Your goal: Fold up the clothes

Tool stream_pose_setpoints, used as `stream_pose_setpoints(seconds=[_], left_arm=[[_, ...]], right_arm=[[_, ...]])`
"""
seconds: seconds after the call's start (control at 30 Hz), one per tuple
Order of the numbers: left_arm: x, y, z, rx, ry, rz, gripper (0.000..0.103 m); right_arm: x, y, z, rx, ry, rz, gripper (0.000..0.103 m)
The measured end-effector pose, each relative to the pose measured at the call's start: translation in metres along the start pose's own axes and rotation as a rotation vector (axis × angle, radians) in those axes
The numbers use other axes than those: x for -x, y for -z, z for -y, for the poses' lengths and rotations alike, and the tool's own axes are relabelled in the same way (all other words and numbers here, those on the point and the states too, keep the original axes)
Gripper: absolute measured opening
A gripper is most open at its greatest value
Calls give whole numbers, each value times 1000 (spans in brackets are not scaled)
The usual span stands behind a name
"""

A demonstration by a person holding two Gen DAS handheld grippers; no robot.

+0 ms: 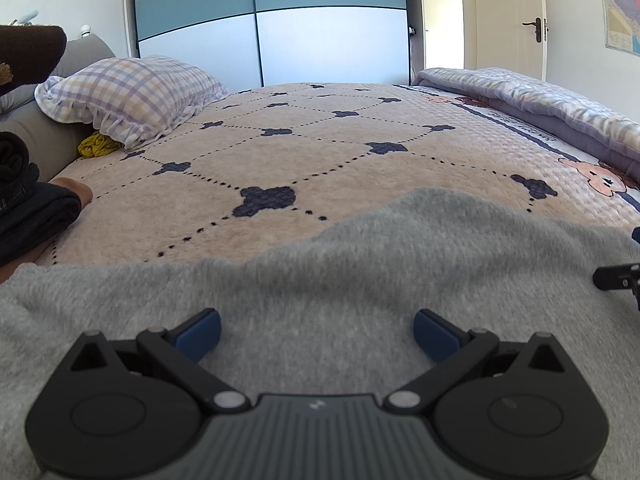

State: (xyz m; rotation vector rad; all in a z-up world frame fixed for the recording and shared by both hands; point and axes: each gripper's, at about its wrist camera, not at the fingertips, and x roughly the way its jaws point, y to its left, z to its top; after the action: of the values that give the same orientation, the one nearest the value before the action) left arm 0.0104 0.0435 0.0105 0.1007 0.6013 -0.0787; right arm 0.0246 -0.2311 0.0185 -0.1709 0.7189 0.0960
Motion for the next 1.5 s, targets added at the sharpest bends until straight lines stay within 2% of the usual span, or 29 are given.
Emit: stream_pose_setpoints(seconds=[0.17, 0.3, 0.37, 0.5, 0.7, 0.77, 0.87, 0.9, 1.0, 1.1, 1.17, 1.3, 1.43, 1.5], left_arm=[[0, 0, 0, 0, 0, 0, 103], [0, 0, 0, -1, 3, 0, 103], [0, 0, 0, -1, 3, 0, 103], [0, 0, 0, 0, 3, 0, 103], [0, 0, 0, 0, 3, 0, 103], [0, 0, 0, 0, 3, 0, 103], [0, 0, 0, 0, 3, 0, 103], [0, 0, 0, 0, 4, 0, 103], [0, 0, 0, -1, 4, 0, 103], [-1, 0, 1, -2, 0, 2, 103], [-1, 0, 4, -13, -9, 4, 103], [-2, 0, -1, 11, 19, 0, 103], [-2, 1, 2, -4, 10, 6, 103], [-2, 0, 0, 6, 28, -4, 103]], right_arm=[[23, 35, 52, -63, 43, -19, 103], [55, 80, 110, -155, 143, -45, 103], [72, 95, 123, -145, 181, -47, 103], [84, 103, 116, -31, 245, -77, 103], [73, 84, 108, -104, 307, -99, 102], [69, 69, 94, -112, 285, -63, 100], [61, 53, 50, -26, 95, -34, 99], [59, 53, 37, 10, 75, -30, 98], [56, 61, 11, 91, 103, -16, 99], [68, 74, 38, -40, 57, -38, 101], [79, 86, 56, -79, 61, -57, 102], [98, 108, 89, -155, 72, -92, 103], [96, 104, 88, -181, 107, -103, 103], [91, 95, 80, -164, 103, -92, 102]])
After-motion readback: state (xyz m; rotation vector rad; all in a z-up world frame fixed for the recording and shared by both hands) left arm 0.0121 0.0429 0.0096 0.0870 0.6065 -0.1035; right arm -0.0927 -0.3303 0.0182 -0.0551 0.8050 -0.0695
